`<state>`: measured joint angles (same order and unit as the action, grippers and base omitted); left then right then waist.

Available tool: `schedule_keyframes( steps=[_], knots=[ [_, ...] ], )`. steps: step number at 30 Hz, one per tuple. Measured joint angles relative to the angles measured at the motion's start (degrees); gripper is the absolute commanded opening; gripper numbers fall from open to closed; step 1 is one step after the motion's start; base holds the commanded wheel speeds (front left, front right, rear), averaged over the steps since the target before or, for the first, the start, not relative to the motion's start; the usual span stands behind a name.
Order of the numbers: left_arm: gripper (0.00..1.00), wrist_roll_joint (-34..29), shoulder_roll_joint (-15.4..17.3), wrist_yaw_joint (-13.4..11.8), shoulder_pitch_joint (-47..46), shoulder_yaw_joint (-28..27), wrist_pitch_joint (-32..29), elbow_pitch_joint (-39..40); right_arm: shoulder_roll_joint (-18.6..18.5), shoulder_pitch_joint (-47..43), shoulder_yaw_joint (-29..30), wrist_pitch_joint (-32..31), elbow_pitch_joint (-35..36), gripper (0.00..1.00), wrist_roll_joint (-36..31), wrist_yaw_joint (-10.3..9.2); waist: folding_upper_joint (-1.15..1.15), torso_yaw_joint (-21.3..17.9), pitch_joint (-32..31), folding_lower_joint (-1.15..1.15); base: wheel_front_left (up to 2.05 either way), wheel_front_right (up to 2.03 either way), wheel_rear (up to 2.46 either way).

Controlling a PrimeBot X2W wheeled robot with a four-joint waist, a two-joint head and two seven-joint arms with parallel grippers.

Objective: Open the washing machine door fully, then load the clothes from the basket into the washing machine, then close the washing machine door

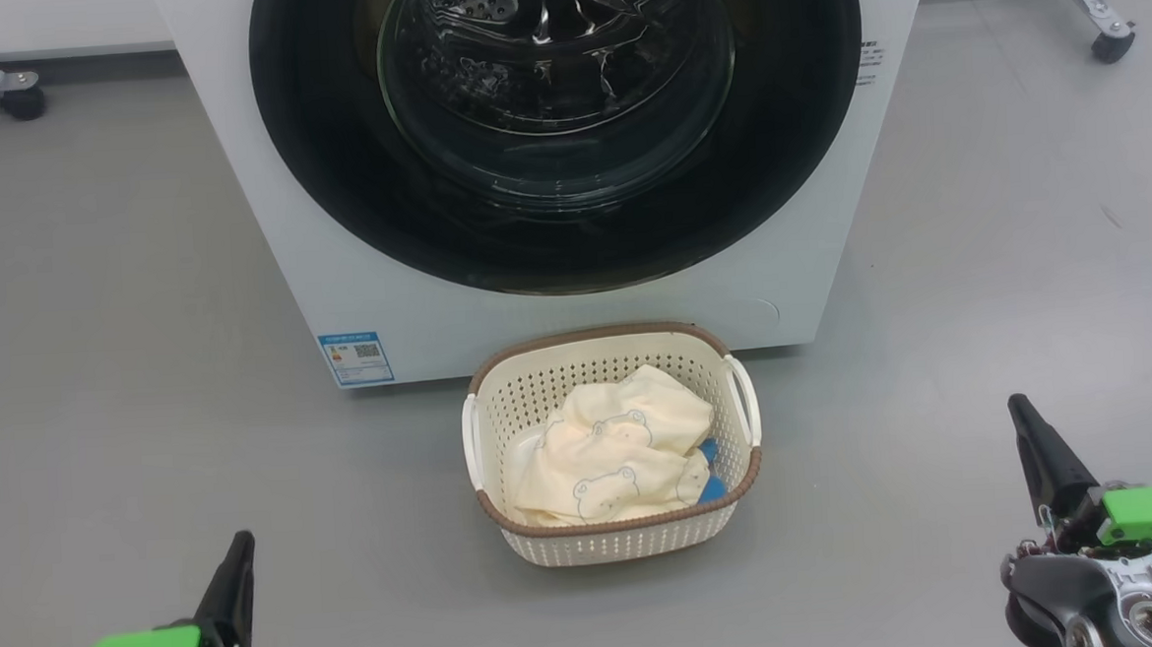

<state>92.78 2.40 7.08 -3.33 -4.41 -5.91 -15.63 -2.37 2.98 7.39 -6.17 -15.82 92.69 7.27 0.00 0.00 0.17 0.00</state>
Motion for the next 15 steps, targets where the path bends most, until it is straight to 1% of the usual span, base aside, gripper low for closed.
schedule_keyframes(
  steps=[15],
  knots=[
    [0.00, 0.0, 0.0, 0.0, 0.0, 0.0, 0.0, 0.0, 0.0, 0.0, 0.0, 0.0, 0.0, 0.00, 0.0, 0.00, 0.00, 0.0, 0.0, 0.00, 0.00, 0.00, 0.00]
  ],
)
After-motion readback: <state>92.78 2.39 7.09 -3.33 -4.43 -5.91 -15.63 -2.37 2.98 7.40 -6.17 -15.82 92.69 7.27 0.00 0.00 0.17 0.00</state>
